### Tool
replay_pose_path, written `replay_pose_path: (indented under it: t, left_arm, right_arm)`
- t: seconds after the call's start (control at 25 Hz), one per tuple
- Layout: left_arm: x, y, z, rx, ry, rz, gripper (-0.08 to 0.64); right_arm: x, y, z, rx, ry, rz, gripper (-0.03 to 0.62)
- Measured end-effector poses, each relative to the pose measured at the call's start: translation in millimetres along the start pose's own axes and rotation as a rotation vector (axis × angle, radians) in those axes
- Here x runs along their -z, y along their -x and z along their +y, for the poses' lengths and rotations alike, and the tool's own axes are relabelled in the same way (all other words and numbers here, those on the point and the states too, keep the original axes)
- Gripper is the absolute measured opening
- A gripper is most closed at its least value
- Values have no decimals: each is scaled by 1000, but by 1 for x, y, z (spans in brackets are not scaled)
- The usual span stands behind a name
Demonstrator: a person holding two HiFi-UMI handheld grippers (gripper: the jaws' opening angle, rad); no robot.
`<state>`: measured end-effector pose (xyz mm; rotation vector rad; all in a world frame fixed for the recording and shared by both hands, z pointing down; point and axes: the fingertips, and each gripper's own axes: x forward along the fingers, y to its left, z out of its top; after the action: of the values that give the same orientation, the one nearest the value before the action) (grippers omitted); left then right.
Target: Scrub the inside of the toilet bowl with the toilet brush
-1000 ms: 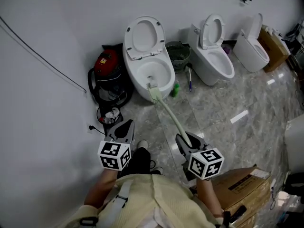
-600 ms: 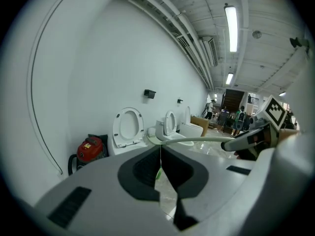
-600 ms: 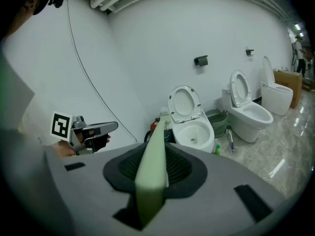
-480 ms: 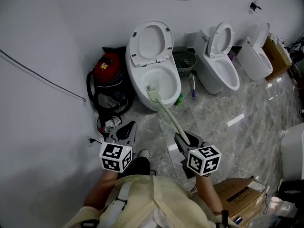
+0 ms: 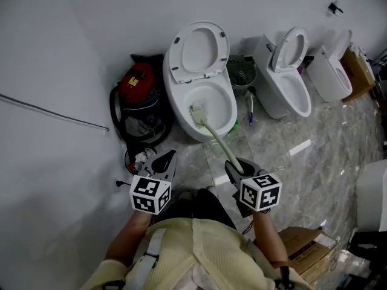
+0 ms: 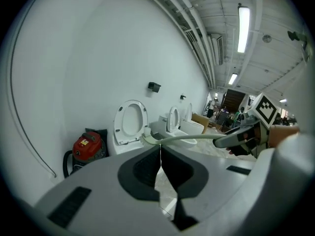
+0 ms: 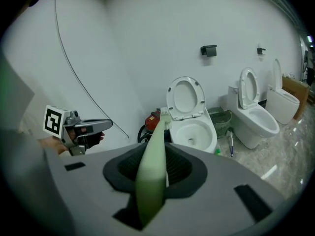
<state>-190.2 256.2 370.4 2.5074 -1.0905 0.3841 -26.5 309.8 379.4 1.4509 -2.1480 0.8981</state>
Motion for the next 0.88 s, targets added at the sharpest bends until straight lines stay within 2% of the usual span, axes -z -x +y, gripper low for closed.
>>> replay_pose_path:
  t: [0.16, 0.44, 0.68, 0.88]
  left_arm:
    - [3, -28, 13, -10, 46, 38, 14]
    - [-6, -90, 46, -58, 101, 44, 14]
    - [-17, -155, 72, -89, 145, 75, 14]
    - [-21, -201, 92, -133, 157, 99, 14]
  right_arm:
    - [-9, -21, -22, 7, 17, 37, 106]
    - [-40, -73, -72, -22, 40, 88, 106]
    - [-73, -118, -127, -49, 70, 172, 106]
    - [-79, -157, -167, -64, 69, 257, 106]
